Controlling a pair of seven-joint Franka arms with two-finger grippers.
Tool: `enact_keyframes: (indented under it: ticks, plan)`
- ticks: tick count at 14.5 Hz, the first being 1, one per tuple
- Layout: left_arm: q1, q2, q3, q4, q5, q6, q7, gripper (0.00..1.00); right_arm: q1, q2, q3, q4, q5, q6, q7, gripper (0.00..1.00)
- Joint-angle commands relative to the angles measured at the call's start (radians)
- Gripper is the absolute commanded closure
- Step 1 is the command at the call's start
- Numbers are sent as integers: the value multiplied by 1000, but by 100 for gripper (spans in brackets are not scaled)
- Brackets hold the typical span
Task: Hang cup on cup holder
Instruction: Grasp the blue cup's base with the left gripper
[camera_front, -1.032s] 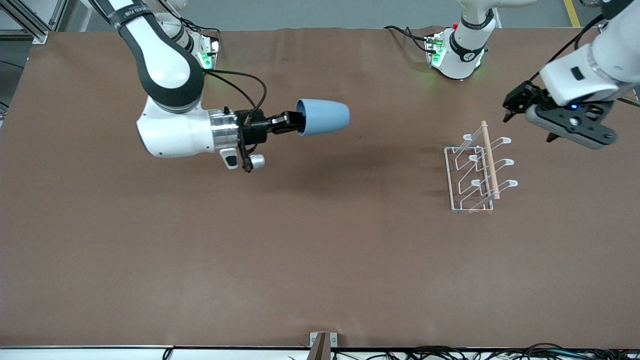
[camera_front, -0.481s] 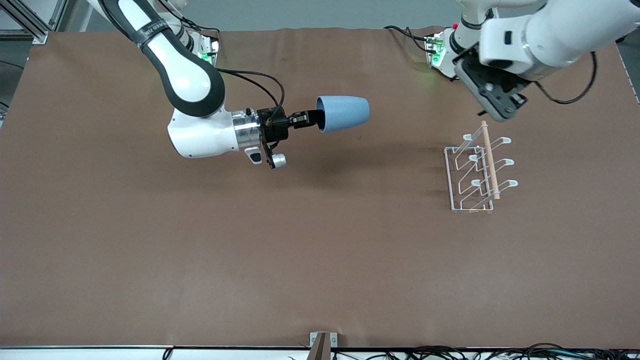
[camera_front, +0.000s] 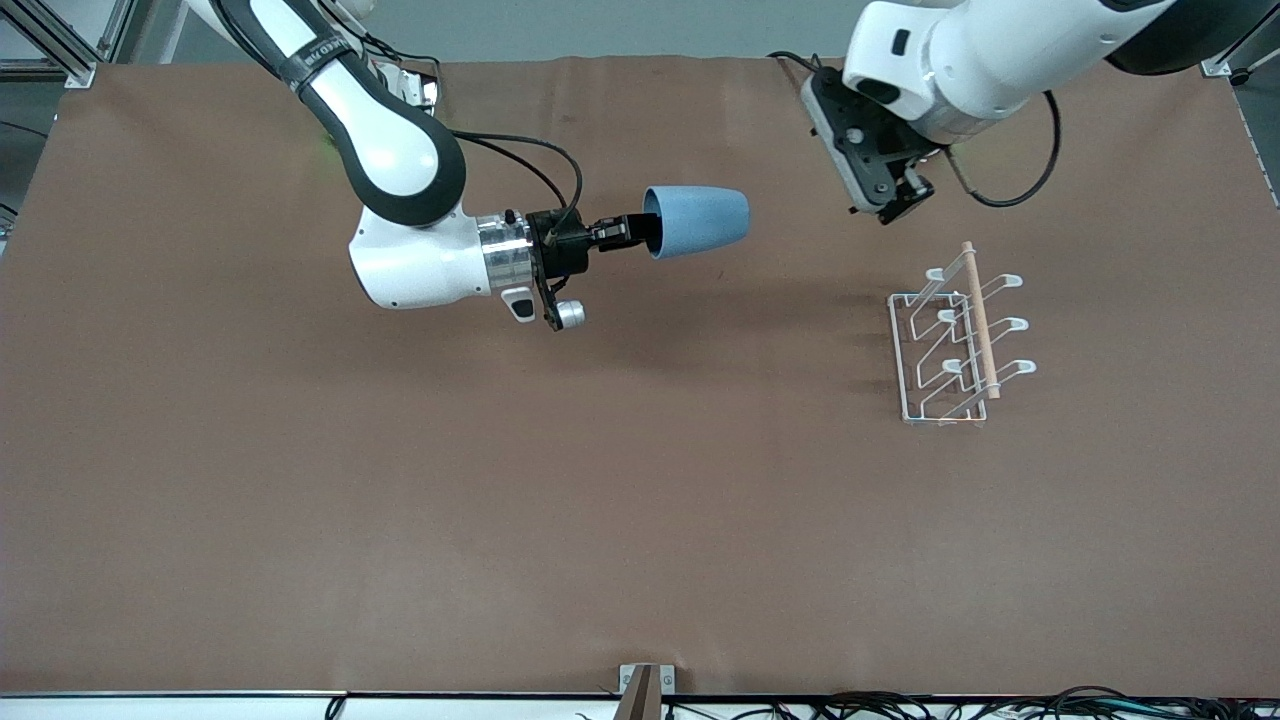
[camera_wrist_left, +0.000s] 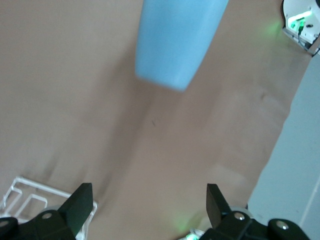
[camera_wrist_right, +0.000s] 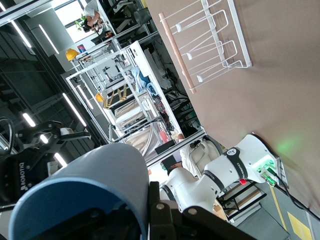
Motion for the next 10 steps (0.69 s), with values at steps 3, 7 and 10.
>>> enact_keyframes:
  ticks: [3,7,10]
  plan:
    - [-19,71,-23,33,-59,101,21,0,-7,-7,23,-21,35,19,-25,98]
    - [-61,123,-40,33,-70,210,22,0,-9,-7,24,-21,35,19,-25,98]
    - [-115,173,-52,33,-70,243,22,0,-7,-9,24,-23,35,21,-25,98]
